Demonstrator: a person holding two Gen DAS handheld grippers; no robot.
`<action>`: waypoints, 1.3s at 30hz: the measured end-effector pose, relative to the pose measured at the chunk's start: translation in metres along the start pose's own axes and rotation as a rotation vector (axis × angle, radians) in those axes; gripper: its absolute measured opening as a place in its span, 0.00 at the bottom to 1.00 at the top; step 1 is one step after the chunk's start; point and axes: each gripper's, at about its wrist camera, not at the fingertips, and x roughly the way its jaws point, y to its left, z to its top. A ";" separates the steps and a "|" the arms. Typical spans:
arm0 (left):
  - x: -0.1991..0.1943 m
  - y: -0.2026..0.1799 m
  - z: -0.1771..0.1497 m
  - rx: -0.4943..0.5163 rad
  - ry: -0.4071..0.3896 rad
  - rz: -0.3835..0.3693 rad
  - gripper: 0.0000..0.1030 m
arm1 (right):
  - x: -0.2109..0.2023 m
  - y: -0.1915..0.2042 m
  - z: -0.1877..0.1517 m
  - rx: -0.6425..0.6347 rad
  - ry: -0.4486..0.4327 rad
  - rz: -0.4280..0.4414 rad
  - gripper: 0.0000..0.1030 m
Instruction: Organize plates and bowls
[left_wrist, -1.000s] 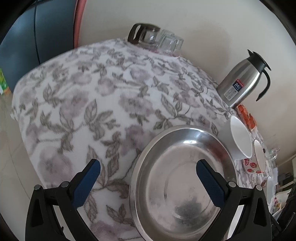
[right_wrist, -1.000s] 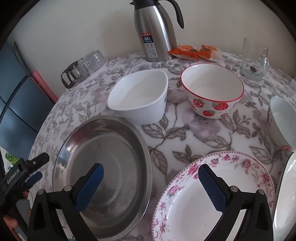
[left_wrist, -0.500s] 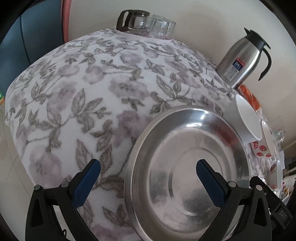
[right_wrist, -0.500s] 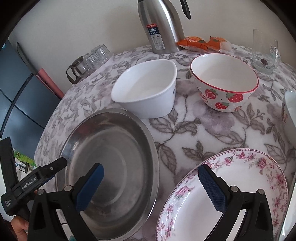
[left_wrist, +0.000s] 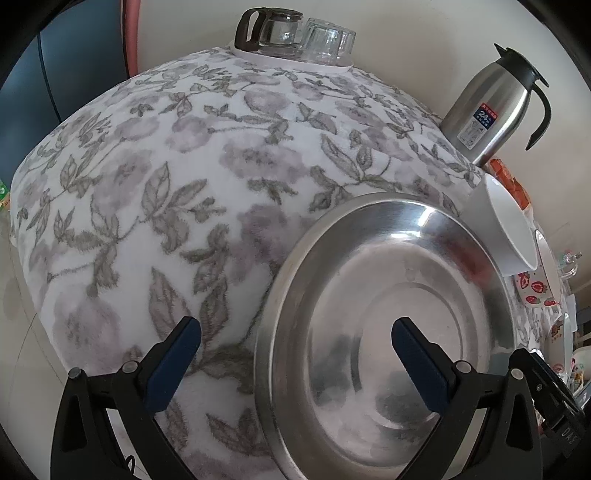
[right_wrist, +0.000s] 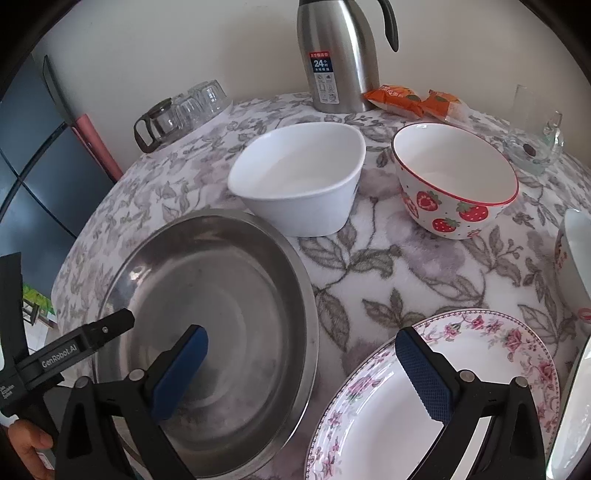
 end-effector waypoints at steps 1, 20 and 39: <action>0.000 0.001 0.000 -0.002 0.001 -0.001 1.00 | 0.000 -0.001 0.000 0.003 -0.002 0.003 0.99; 0.002 -0.001 -0.002 0.025 0.003 -0.005 0.90 | 0.006 -0.004 0.000 0.034 0.000 0.091 0.68; -0.008 0.001 -0.005 0.004 0.010 -0.101 0.44 | 0.001 -0.016 -0.001 0.112 0.038 0.148 0.30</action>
